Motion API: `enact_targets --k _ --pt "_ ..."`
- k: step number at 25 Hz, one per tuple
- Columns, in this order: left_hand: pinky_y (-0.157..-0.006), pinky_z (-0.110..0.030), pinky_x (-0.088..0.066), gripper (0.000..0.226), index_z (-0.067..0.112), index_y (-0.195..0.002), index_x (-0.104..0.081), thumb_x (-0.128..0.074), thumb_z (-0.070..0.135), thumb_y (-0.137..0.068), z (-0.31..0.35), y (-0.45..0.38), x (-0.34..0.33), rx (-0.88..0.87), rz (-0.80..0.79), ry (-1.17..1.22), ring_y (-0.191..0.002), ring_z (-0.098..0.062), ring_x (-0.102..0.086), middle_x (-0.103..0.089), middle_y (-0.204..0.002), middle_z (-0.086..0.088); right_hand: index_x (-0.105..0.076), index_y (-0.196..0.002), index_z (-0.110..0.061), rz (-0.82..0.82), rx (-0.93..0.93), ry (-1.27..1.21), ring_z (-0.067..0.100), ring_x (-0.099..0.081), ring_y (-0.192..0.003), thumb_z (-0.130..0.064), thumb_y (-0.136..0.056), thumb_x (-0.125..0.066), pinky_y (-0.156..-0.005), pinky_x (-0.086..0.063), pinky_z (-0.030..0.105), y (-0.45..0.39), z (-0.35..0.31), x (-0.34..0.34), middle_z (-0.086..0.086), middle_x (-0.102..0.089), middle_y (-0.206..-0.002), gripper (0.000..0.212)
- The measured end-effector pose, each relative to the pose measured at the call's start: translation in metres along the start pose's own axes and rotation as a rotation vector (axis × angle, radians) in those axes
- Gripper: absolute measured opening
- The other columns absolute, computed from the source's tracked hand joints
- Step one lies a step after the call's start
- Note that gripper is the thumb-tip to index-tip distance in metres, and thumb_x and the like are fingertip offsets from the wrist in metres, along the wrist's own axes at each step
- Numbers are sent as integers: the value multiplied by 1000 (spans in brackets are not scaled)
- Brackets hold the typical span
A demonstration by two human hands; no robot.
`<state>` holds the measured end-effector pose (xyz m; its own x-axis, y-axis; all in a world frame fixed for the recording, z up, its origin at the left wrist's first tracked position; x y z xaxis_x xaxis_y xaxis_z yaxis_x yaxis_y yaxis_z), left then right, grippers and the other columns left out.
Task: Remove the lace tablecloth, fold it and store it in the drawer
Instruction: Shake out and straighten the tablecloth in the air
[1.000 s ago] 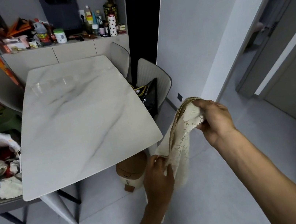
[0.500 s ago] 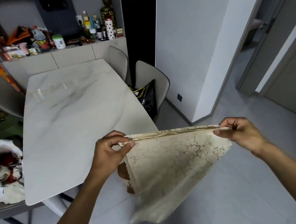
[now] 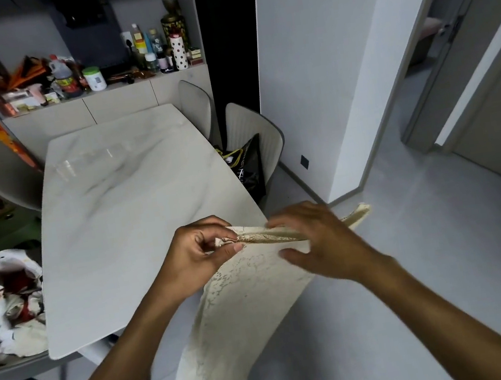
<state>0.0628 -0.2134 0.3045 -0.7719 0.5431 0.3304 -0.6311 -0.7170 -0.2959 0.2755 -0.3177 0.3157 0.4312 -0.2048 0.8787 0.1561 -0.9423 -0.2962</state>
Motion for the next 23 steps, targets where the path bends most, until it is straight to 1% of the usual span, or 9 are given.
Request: enact_targets --k 2,5,7,9,12,15,18,21,23 --pt "-54 -19 -43 10 12 -78 -76 -80 2 -76 3 -1 2 6 4 -29 -61 -6 -59 -69 -85 -1 -56 -124 -28 16 18 -97 8 -48 -114 -34 -80 -70 -98 -25 15 -22 -19 -18 -12 -60 -124 46" --pt "-58 -22 -50 12 13 -78 -76 -80 2 -76 3 1 12 14 39 -64 -66 -7 -63 -70 -85 1 -54 -124 -28 82 22 -167 9 -49 -115 -30 -80 -70 -97 -35 26 -37 -26 -36 -13 -56 -126 47" --pt "-63 -22 -53 12 13 -79 -76 -80 3 -76 1 3 20 15 57 -103 -69 -6 -64 -70 -85 4 -54 -121 -28 115 30 -199 7 -48 -114 -29 -79 -71 -95 -38 28 -42 -28 -44 -14 -54 -125 45" --pt "-65 -25 -55 9 11 -80 -77 -81 4 -76 -3 5 28 7 77 -147 -70 -7 -65 -71 -84 5 -55 -113 -29 154 32 -209 7 -49 -112 -30 -77 -73 -92 -42 30 -46 -28 -49 -14 -54 -122 40" --pt "-67 -26 -55 10 14 -84 -79 -80 6 -78 -6 8 39 -32 63 -232 -74 -11 -67 -72 -85 8 -60 -101 -26 179 58 -156 10 -52 -109 -30 -77 -73 -89 -46 38 -50 -29 -59 -10 -58 -117 27" --pt "-68 -23 -52 10 21 -86 -78 -79 13 -80 -9 8 50 -69 26 -286 -76 -13 -67 -71 -85 10 -57 -102 -27 163 12 -220 9 -53 -108 -32 -77 -73 -91 -45 37 -58 -28 -62 -13 -57 -115 30" --pt "-67 -29 -53 6 21 -86 -78 -78 17 -81 -12 6 54 -64 29 -306 -76 -15 -67 -71 -85 10 -61 -103 -28 134 49 -210 11 -52 -110 -34 -77 -72 -92 -43 33 -65 -29 -62 -12 -57 -118 28" --pt "-70 -27 -55 5 17 -83 -78 -78 13 -80 -11 4 57 -58 42 -302 -75 -15 -68 -72 -84 9 -70 -102 -25 41 80 -30 17 -51 -116 -43 -81 -65 -92 -39 37 -61 -21 -68 -7 -58 -124 29" --pt "-71 -21 -55 8 17 -79 -78 -79 10 -78 -11 3 73 -34 108 -306 -75 -11 -69 -74 -83 8 -70 -110 -26 -106 -72 142 19 -49 -118 -50 -83 -57 -94 -38 41 -52 8 -68 -5 -59 -123 38"
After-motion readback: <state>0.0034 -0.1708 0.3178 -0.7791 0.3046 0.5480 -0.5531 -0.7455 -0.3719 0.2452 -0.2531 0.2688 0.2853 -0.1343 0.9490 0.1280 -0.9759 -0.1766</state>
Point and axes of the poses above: each hand's wrist, its own y-axis away from the middle knuckle, its own x-axis out of the back of the hand, z = x × y, the point moved 2 cm from there along -y, towards the middle knuckle
